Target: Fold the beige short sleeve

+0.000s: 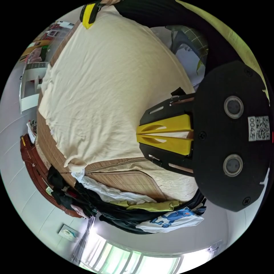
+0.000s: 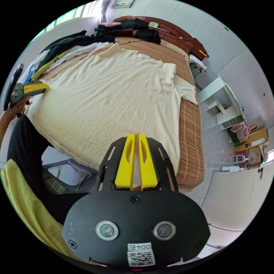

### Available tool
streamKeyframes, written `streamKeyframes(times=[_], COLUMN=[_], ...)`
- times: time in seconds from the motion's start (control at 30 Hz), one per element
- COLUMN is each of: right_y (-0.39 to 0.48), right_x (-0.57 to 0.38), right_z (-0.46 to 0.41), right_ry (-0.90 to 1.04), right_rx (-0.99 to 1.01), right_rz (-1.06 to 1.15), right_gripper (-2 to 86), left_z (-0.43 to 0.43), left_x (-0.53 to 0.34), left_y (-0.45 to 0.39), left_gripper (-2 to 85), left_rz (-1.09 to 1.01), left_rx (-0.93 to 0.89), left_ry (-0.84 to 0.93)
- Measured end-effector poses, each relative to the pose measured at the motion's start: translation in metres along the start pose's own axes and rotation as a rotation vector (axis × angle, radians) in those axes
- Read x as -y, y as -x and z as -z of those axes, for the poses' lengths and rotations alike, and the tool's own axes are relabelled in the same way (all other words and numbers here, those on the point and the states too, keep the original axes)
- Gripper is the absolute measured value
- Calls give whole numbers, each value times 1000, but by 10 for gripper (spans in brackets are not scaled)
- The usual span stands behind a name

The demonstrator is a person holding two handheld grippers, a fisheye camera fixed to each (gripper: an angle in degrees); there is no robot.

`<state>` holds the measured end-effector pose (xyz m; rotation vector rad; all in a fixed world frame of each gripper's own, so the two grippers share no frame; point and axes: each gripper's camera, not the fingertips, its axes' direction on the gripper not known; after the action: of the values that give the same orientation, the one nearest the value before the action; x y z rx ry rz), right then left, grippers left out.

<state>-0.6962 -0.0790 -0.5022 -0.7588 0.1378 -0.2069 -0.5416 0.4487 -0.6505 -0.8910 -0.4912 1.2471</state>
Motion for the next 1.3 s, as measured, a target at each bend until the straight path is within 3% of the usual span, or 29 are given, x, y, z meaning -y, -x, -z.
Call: streamKeyframes(times=[0.2,0.3,0.5,0.67,0.8,0.87,1.1,1.3], right_y=[9,-3,-43,-67,-60,-52,-48,-34], right_x=[9,34,115,161,165,156,133,118], right_z=[19,45,11,-34,-72,-91,-94,-94], right_ry=[21,-143,-262,-425,-452,-451,-507,-554], right_rx=[-28,-42,88,268,305,297,279,225], right_rz=[59,9,-125,-320,-345,-318,-296,-253], right_gripper=[25,55,110,99,99,93,37,-4], left_z=[-11,-11,-9,-89,-172,-196,-278,-308], left_x=[-1,4,54,141,201,221,314,369], left_y=[-5,-1,117,227,298,314,294,312], left_gripper=[5,7,7,7,6,6,7,8], left_rz=[25,-4,214,394,600,620,218,104], left_rx=[39,66,57,-112,-321,-331,-183,-188], left_ry=[-4,-13,-183,-71,-2,-37,90,81])
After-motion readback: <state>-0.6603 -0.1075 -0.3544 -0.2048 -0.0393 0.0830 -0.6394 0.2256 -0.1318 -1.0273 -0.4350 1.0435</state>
